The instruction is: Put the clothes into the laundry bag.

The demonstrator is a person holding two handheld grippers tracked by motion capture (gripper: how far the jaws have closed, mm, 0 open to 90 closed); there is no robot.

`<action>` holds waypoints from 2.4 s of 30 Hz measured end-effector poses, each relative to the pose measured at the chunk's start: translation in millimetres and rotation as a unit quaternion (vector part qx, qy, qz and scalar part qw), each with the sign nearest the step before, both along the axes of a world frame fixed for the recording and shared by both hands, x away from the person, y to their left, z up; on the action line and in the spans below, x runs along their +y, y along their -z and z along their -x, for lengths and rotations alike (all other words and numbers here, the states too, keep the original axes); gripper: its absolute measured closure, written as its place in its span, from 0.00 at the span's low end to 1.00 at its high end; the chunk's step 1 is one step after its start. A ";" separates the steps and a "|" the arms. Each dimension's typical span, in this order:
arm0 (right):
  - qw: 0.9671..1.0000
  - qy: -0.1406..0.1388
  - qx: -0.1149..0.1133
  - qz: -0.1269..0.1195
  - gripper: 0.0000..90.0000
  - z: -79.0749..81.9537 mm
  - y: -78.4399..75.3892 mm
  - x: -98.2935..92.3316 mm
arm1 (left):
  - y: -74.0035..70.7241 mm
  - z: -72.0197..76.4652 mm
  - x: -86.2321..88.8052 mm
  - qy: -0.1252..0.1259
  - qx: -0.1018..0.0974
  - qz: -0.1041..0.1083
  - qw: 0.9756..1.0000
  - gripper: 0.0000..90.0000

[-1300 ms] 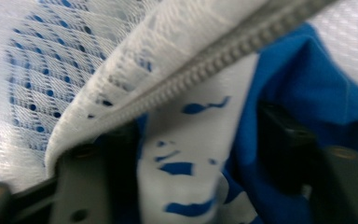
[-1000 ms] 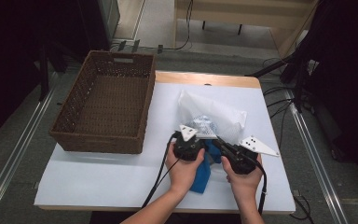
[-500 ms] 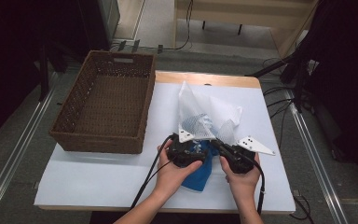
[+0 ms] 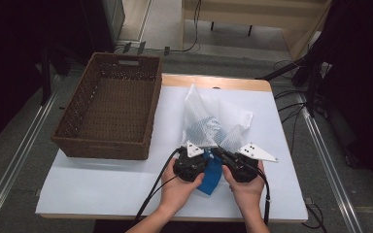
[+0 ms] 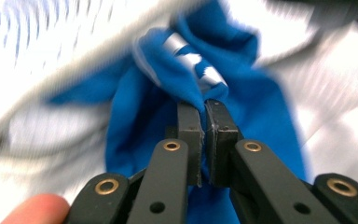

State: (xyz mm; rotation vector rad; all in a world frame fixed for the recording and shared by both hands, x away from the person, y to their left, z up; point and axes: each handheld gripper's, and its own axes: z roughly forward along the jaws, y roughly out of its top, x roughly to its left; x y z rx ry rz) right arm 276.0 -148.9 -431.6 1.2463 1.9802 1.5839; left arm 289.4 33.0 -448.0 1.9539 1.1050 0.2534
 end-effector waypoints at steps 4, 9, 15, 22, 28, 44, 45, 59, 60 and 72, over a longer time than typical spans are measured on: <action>1.000 0.001 -0.016 -0.004 1.00 4.6 -9.1 1.9 | -15.6 -12.1 2.8 -0.026 -0.060 0.084 0.994 0.97; 1.000 0.011 -0.016 -0.017 1.00 5.0 -12.4 -5.2 | 2.7 -38.3 -7.7 -0.071 -0.084 0.039 0.993 0.89; 1.000 0.019 0.000 -0.008 1.00 -0.4 -1.9 -10.0 | 16.1 -48.5 -6.1 -0.027 -0.002 0.033 0.999 0.56; 0.999 0.031 0.013 -0.019 1.00 -4.5 2.8 -19.4 | -3.9 -8.5 20.6 -0.002 -0.046 0.022 0.999 0.37; 0.999 0.026 0.013 -0.013 1.00 -4.3 3.0 -12.8 | 12.9 3.9 24.6 -0.001 -0.003 -0.045 0.999 0.27; 1.000 0.020 0.015 -0.007 1.00 -4.3 5.8 -9.9 | 26.7 -2.8 -28.8 -0.006 -0.030 -0.102 0.994 0.34; 1.000 0.020 0.015 -0.008 1.00 -4.3 5.7 -9.9 | 26.6 -2.3 -30.1 -0.005 -0.036 -0.108 0.994 0.41; 0.999 0.018 -0.007 -0.031 1.00 3.2 -11.7 -9.6 | -6.9 -29.2 -14.2 -0.059 -0.095 0.049 0.992 0.87; 0.999 0.017 -0.008 -0.033 1.00 3.4 -12.9 -9.9 | -3.6 -36.5 -14.9 -0.074 -0.099 0.041 0.991 0.87; 0.999 0.030 0.023 -0.030 1.00 -6.8 3.9 -21.2 | 16.0 -46.1 -10.1 -0.029 -0.032 -0.005 0.999 0.53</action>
